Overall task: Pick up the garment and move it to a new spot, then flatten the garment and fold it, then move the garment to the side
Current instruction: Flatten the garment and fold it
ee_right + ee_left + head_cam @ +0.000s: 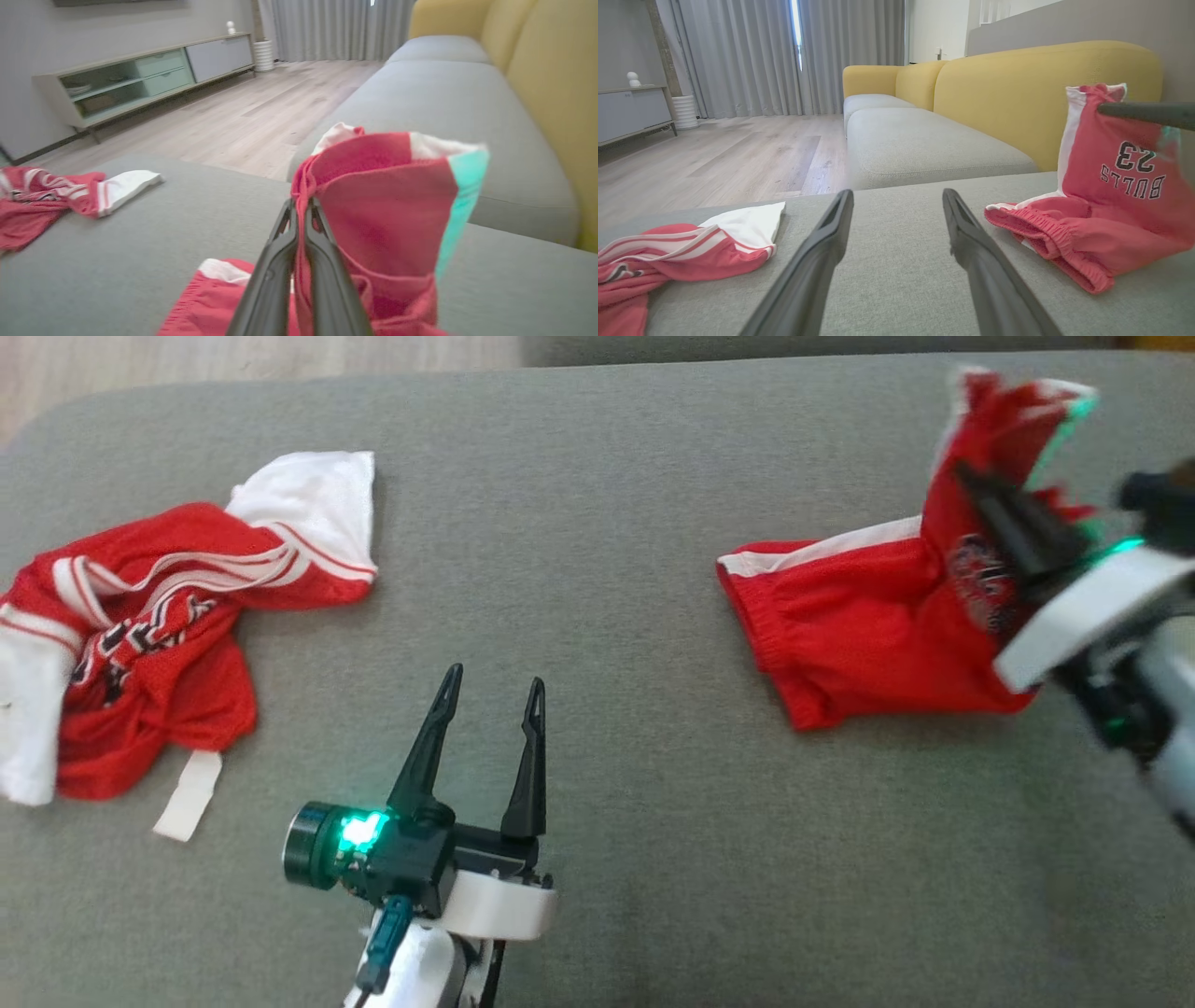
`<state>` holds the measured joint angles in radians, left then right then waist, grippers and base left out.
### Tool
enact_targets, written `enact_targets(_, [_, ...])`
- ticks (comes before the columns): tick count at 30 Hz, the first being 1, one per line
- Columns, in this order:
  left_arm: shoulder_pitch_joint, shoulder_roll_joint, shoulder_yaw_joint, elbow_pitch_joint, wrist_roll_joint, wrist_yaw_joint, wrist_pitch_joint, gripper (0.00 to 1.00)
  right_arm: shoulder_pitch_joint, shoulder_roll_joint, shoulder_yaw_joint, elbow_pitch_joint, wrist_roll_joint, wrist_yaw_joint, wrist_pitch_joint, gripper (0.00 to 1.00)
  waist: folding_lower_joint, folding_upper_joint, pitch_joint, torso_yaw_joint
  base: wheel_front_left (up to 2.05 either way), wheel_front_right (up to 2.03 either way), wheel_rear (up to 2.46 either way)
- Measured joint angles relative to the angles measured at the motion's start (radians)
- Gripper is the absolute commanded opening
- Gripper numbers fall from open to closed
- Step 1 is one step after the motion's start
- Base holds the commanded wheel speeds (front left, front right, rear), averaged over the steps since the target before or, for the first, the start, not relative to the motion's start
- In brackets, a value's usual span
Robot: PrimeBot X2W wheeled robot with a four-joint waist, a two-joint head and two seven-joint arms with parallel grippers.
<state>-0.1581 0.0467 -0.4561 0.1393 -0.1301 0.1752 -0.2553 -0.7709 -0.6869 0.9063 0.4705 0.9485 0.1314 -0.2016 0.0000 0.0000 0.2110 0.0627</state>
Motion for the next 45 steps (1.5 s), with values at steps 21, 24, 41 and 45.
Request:
enact_targets(21, [0.04,0.0,0.005,0.017,-0.03,0.006,0.0,1.0,0.301,0.101,-0.242,-0.153,-0.097,0.0,0.002,1.0,0.0,0.0,-0.068,0.065,0.0,0.0,0.0])
enact_targets(24, [0.069,0.0,0.01,0.018,-0.029,0.0,0.0,1.0,0.388,0.091,-0.29,-0.15,-0.115,0.0,0.004,1.0,-0.0001,0.0,-0.091,0.055,0.0,0.0,0.0])
enact_targets(41, [0.039,0.002,-0.047,0.004,-0.051,0.002,0.0,1.0,0.308,0.0,-0.337,-0.103,0.361,0.0,0.523,0.0,0.0001,0.0,-0.027,0.166,0.0,0.0,0.0])
enact_targets(45, [0.025,0.002,-0.062,0.003,-0.058,0.011,0.0,1.0,0.305,-0.029,-0.323,-0.067,0.361,0.0,0.55,0.0,0.0001,0.0,-0.006,0.195,0.0,0.0,0.0])
